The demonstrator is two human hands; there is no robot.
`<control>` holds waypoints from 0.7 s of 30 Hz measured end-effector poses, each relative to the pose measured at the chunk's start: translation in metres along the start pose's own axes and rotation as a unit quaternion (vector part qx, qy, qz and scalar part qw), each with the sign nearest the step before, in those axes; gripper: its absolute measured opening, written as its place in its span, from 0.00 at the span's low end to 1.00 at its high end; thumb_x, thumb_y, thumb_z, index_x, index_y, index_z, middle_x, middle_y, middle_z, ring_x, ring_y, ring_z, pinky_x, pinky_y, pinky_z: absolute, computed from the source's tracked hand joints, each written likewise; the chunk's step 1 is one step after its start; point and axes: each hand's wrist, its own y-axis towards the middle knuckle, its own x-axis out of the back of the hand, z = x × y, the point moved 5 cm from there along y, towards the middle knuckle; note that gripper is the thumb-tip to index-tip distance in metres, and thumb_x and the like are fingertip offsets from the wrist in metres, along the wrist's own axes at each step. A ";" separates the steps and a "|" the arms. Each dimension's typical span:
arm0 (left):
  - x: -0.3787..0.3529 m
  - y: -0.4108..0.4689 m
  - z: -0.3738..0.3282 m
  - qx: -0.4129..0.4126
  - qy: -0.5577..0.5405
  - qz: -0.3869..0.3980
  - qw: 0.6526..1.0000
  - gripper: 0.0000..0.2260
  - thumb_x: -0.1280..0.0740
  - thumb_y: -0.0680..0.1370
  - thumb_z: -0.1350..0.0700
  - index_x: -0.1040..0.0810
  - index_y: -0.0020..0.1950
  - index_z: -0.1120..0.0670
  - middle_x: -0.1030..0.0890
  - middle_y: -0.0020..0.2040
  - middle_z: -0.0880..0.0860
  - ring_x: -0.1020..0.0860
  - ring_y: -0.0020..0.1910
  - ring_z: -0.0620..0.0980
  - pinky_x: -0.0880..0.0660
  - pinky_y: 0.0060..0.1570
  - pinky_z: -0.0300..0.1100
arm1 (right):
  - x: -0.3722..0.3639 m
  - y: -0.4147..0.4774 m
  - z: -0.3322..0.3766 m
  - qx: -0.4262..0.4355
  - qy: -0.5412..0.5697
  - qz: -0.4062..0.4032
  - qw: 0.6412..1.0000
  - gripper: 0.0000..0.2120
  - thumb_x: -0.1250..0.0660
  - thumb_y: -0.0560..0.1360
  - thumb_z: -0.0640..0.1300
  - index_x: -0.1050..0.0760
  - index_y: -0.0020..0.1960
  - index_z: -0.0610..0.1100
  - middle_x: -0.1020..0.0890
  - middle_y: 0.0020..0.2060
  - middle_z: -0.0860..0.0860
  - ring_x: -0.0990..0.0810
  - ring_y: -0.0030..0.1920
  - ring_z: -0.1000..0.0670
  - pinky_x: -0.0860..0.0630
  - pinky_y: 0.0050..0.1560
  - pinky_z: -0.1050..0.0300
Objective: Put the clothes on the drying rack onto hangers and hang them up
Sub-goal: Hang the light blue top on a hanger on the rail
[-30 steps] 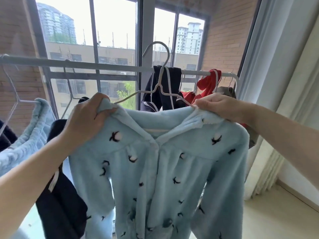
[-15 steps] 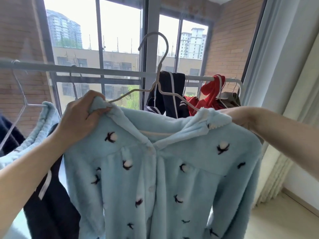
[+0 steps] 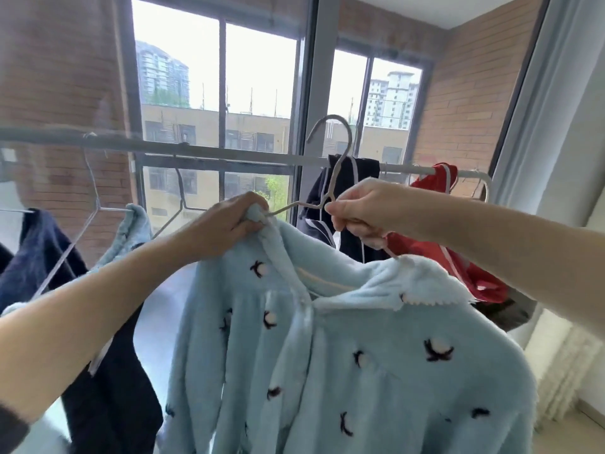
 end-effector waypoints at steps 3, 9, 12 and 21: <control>0.010 0.017 0.017 -0.035 0.138 0.006 0.990 0.20 0.32 0.76 0.53 0.29 0.67 0.52 0.27 0.66 0.52 0.29 0.64 0.53 0.33 0.64 0.48 | -0.007 0.024 0.008 -0.028 -0.014 -0.033 0.999 0.15 0.41 0.81 0.42 0.27 0.37 0.38 0.32 0.18 0.50 0.36 0.16 0.52 0.36 0.19 0.64; 0.066 0.043 0.062 0.088 0.369 -0.105 0.919 0.27 0.34 0.73 0.56 0.38 0.71 0.57 0.35 0.71 0.58 0.40 0.73 0.57 0.53 0.72 0.61 | -0.011 0.081 0.016 -0.055 -0.023 -0.093 0.994 0.15 0.41 0.79 0.40 0.26 0.35 0.38 0.26 0.26 0.44 0.33 0.21 0.49 0.35 0.23 0.61; 0.068 0.054 0.071 0.128 0.391 -0.067 0.909 0.23 0.37 0.75 0.54 0.36 0.68 0.57 0.27 0.64 0.57 0.32 0.66 0.58 0.46 0.71 0.60 | -0.009 0.107 0.022 -0.059 -0.044 -0.120 0.990 0.15 0.42 0.77 0.38 0.24 0.34 0.37 0.17 0.37 0.37 0.29 0.23 0.47 0.31 0.24 0.61; 0.061 0.056 0.062 0.120 0.432 -0.097 0.889 0.20 0.36 0.72 0.47 0.31 0.58 0.58 0.25 0.51 0.55 0.27 0.50 0.56 0.31 0.55 0.50 | -0.023 0.161 0.018 -0.103 -0.094 -0.133 0.981 0.14 0.42 0.77 0.35 0.25 0.35 0.37 0.24 0.24 0.45 0.27 0.20 0.51 0.30 0.19 0.64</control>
